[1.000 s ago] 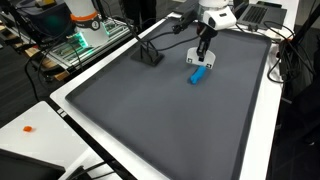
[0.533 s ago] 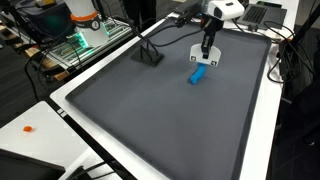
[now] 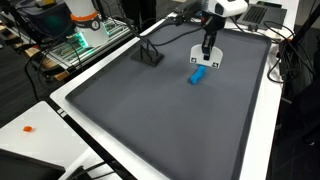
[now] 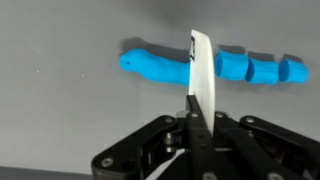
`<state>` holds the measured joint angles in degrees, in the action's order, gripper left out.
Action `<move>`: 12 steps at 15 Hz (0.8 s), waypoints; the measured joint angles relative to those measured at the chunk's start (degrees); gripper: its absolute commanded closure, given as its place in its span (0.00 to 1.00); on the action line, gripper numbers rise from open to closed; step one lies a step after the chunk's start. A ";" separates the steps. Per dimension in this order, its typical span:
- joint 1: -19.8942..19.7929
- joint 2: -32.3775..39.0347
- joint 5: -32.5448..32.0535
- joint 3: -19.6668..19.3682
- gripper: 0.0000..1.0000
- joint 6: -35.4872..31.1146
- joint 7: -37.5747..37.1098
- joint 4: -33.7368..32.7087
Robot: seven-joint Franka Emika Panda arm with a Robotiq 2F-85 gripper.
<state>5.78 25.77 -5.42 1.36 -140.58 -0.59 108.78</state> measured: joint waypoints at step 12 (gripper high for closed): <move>-0.06 2.08 -0.22 -1.41 0.99 -0.19 -0.21 -0.88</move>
<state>5.72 27.85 -5.64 -0.05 -140.77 -0.80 107.90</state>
